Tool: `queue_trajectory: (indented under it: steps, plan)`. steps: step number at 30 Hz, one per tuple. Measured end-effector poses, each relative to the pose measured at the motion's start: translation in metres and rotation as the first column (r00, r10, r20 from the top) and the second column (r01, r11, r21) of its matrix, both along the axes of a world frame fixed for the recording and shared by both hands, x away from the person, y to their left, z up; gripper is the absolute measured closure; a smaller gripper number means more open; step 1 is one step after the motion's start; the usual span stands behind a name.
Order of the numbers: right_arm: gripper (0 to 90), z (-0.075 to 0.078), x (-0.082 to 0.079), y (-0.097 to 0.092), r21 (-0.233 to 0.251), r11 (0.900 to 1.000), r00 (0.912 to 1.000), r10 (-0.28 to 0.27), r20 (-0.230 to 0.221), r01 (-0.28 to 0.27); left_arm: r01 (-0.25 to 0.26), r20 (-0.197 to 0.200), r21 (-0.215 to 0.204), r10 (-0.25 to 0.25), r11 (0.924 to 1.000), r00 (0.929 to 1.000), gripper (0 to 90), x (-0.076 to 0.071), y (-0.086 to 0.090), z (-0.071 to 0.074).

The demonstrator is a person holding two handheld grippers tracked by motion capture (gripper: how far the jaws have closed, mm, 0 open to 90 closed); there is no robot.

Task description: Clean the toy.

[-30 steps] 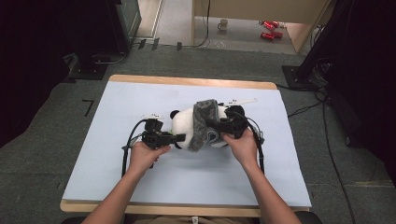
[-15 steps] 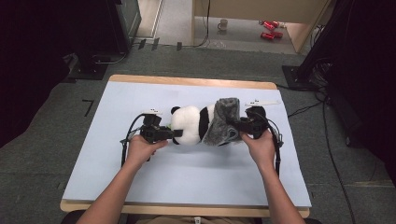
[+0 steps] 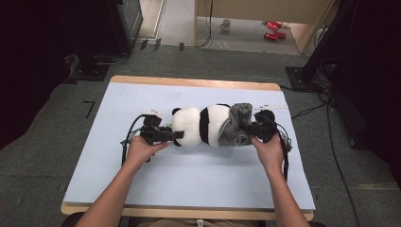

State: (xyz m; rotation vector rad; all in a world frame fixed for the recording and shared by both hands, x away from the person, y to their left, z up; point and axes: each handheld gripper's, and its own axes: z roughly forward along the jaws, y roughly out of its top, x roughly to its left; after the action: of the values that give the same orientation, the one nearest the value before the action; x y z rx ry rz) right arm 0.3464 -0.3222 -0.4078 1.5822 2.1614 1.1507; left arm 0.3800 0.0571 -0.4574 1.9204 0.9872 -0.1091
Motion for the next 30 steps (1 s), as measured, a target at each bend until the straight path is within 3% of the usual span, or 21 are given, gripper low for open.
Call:
queue_trajectory:
  steps: [5, 8, 20, 25, 30]
  plan:
    - [78.7, 0.0, 0.003, -0.004, 0.015, 0.9997, 0.9998, -0.018, -0.009, 0.018, 0.032, 0.107, 0.032, -0.035, 0.999, 0.9936, 36.5, -0.007, 0.005, 0.002]
    - [78.5, -0.002, 0.005, -0.005, 0.019, 0.9996, 0.9997, -0.022, -0.011, 0.022, 0.049, 0.132, 0.058, -0.056, 0.9971, 0.9897, 36.2, -0.011, 0.008, 0.001]
    - [78.2, -0.009, 0.017, -0.008, 0.034, 0.9986, 0.9989, -0.041, -0.023, 0.041, 0.05, 0.088, 0.044, -0.053, 0.9978, 0.9947, 34.8, -0.014, -0.002, -0.013]
    - [78.0, -0.009, 0.019, -0.011, 0.056, 0.997, 0.9983, -0.051, -0.028, 0.052, 0.031, 0.06, 0.041, -0.034, 0.9987, 0.9976, 40.8, -0.012, -0.013, -0.023]
    - [77.7, 0.003, 0.012, -0.013, 0.103, 0.9931, 0.9979, -0.059, 0.027, 0.056, 0.004, 0.076, 0.042, -0.007, 0.9991, 0.9971, 51.1, -0.013, -0.015, -0.02]
